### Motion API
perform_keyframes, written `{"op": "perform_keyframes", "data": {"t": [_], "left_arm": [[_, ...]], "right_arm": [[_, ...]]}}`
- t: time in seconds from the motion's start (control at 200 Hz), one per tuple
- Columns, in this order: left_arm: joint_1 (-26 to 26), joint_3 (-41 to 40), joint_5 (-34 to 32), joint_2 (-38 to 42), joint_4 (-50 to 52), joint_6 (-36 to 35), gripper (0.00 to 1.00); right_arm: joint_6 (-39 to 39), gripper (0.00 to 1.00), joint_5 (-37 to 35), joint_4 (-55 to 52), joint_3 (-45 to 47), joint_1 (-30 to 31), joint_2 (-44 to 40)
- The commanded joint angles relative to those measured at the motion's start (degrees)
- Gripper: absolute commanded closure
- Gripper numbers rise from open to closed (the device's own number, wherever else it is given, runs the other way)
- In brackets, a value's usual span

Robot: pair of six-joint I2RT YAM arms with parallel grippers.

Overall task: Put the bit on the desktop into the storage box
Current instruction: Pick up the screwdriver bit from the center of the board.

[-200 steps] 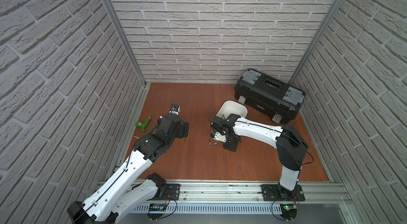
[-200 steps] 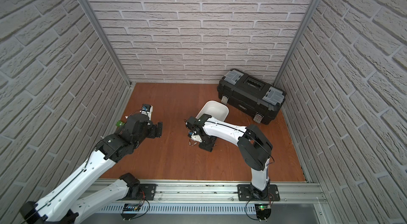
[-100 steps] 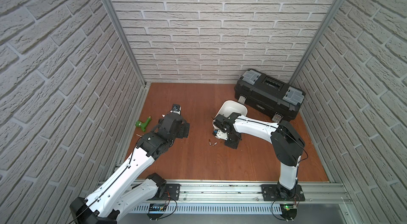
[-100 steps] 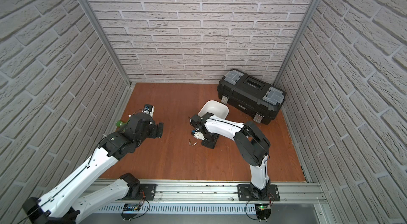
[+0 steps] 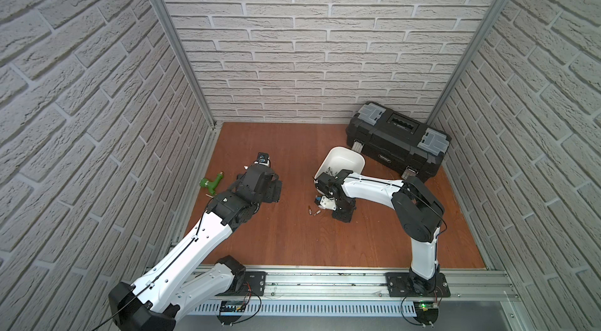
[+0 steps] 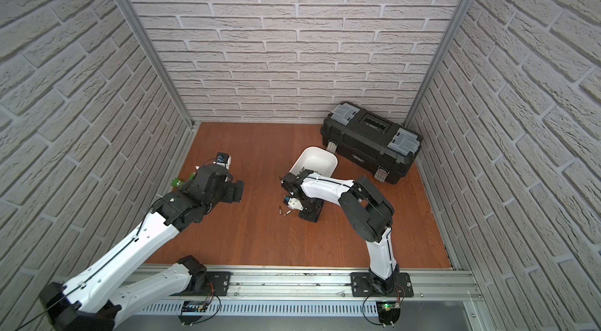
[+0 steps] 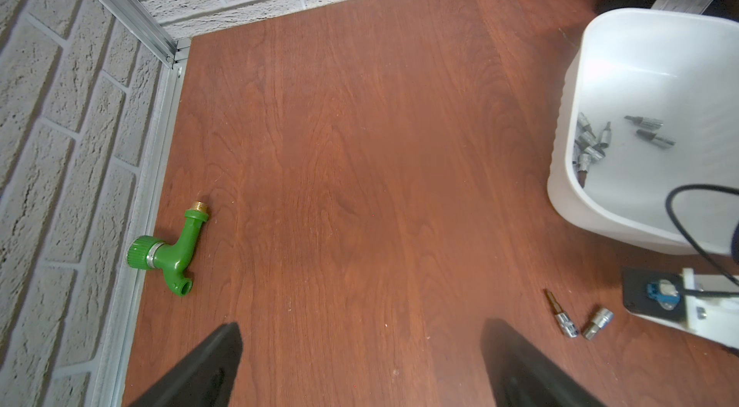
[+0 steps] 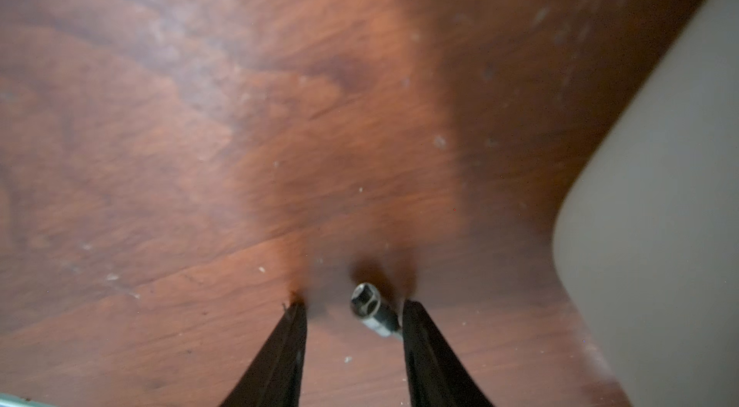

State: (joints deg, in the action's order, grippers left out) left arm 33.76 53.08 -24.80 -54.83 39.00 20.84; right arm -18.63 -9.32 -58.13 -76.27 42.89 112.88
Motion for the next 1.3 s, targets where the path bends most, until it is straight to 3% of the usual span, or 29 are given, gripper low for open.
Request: {"op": "perform_keyframes", "data": {"t": [0.0, 0.205, 0.56, 0.985, 1.295], "left_arm": [[-0.44, 1.50, -0.77, -0.28, -0.95, 0.27, 0.02], [-0.43, 1.52, -0.71, -0.27, -0.90, 0.28, 0.02], [-0.49, 1.68, -0.69, -0.01, -0.82, 0.17, 0.02], [-0.71, 1.70, -0.07, -0.24, -1.44, -0.98, 0.02], [-4.38, -3.08, 3.47, 3.08, -6.21, 1.34, 0.02]], "right_arm": [[-0.79, 0.56, 0.66, 1.57, 0.43, -0.18, 1.67], [-0.79, 0.62, 1.34, 1.61, 0.39, -0.25, 2.04], [-0.31, 0.82, 1.41, 3.11, 0.68, -0.22, -2.06], [0.53, 0.87, 2.97, 2.91, 0.68, -0.34, -6.36], [2.07, 0.88, 7.35, 3.93, -0.08, -0.51, -13.60]]}}
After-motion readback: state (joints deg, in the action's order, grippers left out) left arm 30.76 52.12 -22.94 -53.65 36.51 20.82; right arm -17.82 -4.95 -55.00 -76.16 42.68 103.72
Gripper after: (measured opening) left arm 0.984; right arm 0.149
